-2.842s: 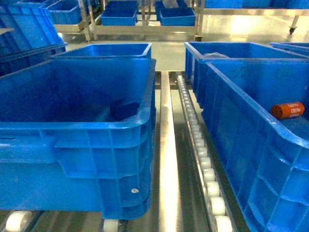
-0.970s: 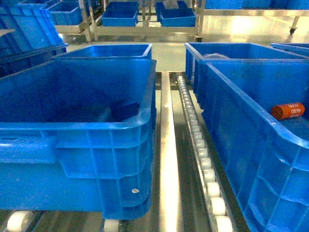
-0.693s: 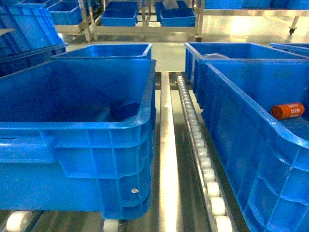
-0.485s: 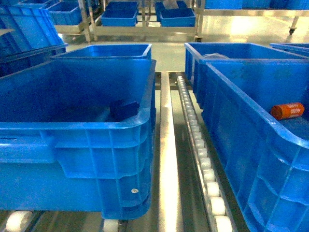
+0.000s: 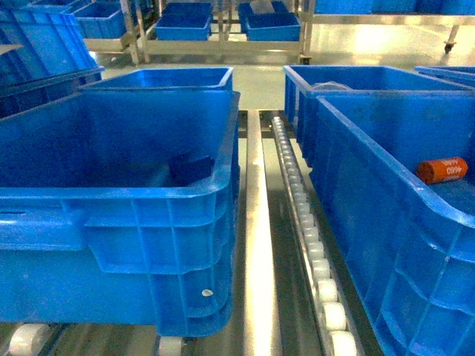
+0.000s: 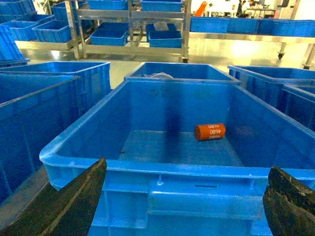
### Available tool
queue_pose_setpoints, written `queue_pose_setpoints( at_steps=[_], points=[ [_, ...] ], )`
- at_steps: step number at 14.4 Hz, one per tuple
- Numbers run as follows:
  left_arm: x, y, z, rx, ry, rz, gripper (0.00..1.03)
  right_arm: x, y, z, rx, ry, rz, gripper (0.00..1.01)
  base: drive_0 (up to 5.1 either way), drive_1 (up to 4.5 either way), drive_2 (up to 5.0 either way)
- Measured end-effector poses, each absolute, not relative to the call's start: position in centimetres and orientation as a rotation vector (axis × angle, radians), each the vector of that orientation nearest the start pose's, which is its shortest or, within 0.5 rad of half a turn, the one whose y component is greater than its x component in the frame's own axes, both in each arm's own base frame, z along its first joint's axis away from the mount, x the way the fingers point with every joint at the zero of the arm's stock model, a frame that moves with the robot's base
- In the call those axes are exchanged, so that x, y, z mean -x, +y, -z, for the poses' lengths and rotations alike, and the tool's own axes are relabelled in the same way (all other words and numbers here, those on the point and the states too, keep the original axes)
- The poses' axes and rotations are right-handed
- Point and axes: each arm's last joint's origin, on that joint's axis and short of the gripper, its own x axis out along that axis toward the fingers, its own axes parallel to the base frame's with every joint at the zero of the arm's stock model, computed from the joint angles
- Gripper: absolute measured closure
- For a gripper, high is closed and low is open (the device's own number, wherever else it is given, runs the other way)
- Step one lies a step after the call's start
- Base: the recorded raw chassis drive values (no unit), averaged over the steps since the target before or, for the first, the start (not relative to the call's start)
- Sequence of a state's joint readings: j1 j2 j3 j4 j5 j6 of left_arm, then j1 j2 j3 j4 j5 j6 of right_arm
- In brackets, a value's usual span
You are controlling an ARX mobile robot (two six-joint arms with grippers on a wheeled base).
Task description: Sort blue parts and orange caps into right shelf containers
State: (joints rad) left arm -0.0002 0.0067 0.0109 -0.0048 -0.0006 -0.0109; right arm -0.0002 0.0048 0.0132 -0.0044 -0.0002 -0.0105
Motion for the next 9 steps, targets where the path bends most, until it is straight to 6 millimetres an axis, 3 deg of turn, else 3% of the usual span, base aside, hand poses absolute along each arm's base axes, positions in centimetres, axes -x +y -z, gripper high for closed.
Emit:
queue_pose_setpoints(
  at_steps=[9],
  points=[
    [-9.75, 0.0, -16.62, 0.011, 0.001, 0.0, 0.05, -9.72, 0.0, -16.72, 0.01, -0.004, 0.0, 0.03, 0.0, 0.0, 0.0]
  ],
)
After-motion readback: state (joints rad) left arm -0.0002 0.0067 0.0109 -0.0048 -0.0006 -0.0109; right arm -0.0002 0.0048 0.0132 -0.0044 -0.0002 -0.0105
